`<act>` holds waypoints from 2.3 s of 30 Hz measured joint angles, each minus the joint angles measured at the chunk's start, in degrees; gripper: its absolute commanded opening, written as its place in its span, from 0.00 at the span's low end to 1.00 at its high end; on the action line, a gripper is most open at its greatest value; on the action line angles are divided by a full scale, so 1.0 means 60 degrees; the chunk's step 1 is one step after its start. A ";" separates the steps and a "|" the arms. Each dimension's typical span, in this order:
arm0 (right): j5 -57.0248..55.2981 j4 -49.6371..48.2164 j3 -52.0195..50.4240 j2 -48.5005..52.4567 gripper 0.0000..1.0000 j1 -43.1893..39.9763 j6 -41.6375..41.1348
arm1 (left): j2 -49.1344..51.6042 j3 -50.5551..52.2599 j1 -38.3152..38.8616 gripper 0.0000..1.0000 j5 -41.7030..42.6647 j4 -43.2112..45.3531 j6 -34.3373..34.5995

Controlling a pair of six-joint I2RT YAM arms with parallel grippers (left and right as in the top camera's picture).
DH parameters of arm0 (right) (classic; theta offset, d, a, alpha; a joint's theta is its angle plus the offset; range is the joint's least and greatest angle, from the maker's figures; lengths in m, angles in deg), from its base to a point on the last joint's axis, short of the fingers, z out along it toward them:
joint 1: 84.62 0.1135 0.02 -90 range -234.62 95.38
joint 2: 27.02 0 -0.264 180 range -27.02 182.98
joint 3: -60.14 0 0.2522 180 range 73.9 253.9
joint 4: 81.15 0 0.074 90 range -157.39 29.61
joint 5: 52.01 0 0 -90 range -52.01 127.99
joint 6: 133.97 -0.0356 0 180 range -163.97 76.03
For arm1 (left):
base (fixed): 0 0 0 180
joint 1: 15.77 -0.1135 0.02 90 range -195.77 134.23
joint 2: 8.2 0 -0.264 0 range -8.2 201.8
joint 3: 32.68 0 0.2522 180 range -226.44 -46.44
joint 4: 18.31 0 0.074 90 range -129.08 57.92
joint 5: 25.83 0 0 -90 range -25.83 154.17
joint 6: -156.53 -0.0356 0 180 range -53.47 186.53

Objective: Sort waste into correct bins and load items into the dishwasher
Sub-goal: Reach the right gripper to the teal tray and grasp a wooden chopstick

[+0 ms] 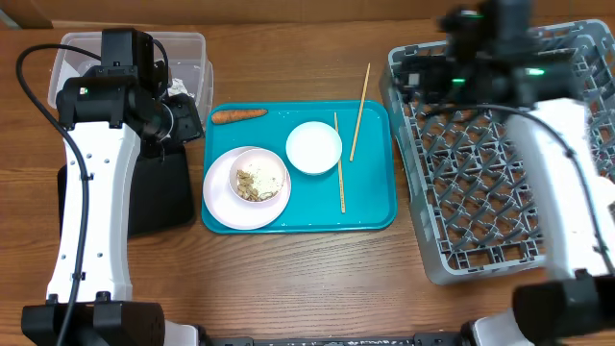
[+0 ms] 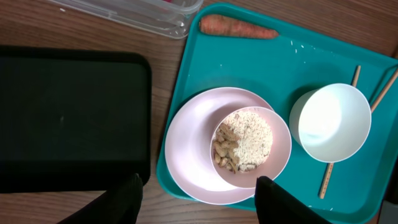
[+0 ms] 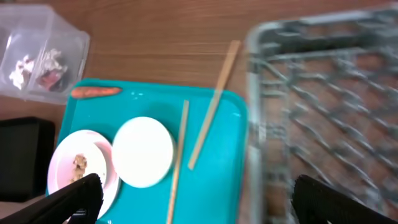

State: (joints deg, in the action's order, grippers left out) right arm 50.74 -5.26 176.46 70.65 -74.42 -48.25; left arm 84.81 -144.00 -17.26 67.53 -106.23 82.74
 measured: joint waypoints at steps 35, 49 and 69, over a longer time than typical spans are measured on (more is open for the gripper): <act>-0.2448 -0.2226 -0.0025 0.5486 0.61 0.2004 -0.2805 | 0.0000 0.0000 0.0000 0.63 -0.0004 -0.0120 0.0000; -0.2452 -0.2138 -0.0025 0.5504 0.25 0.2004 -0.2820 | 0.0000 0.0000 0.0000 0.63 -0.0004 -0.0149 0.0000; -0.2448 -0.1679 -0.0025 0.5504 0.04 0.2004 -0.2820 | 0.0000 0.0000 0.0000 0.63 -0.0004 -0.0149 0.0000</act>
State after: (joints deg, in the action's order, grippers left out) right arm 36.05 -15.34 176.31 103.67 -62.40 -65.16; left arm 84.81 -144.00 -17.26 67.51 -107.12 82.74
